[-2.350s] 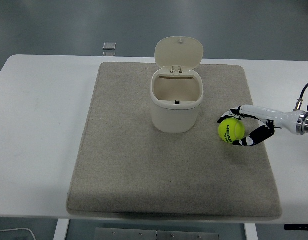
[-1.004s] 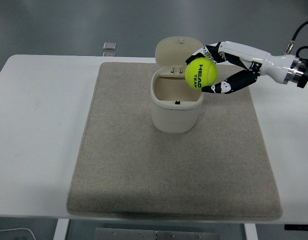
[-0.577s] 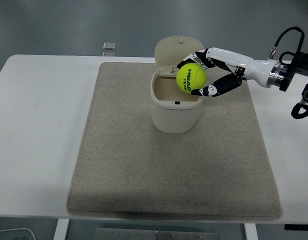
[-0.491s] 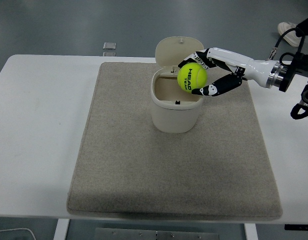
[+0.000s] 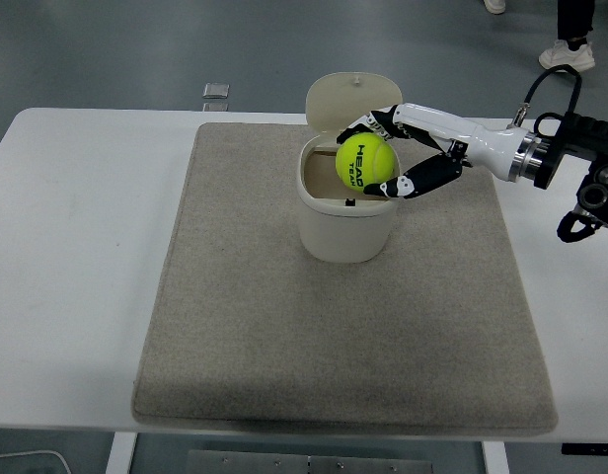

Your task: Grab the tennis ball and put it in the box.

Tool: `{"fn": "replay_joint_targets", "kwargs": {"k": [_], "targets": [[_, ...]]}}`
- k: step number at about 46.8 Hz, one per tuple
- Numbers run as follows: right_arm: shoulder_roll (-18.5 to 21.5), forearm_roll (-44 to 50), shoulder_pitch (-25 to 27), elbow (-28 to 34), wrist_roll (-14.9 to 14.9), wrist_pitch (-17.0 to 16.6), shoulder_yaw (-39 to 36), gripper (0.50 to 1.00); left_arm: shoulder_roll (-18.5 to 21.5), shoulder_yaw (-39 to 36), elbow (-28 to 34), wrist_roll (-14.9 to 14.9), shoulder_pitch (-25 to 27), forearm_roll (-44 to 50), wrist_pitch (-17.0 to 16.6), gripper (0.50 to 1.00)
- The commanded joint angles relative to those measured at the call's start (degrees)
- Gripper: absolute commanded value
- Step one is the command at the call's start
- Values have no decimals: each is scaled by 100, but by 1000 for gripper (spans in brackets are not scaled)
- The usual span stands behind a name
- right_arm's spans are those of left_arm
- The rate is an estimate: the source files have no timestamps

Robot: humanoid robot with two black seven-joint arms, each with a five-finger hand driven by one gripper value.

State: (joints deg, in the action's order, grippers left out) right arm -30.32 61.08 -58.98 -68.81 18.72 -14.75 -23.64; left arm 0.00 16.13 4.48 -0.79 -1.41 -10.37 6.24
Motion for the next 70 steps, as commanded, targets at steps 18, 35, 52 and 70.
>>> {"fn": "replay_joint_targets", "kwargs": {"k": [18,35,52,70], "targets": [[-10,0,53,0,9,-1,-1,856,0,-5,0,0,1,0,0,992],[-71,-26,53,-79,9,-63,-18,856,0,4,0,0,1,0,0,992],[-589,-1106,36,-158,-9,-871,-97,856,0,-5,0,0,1,0,0,992],[-1688,-2979,281,-124,-281,-2025,-44,856,0,4,0,0,1,0,0,992]]}}
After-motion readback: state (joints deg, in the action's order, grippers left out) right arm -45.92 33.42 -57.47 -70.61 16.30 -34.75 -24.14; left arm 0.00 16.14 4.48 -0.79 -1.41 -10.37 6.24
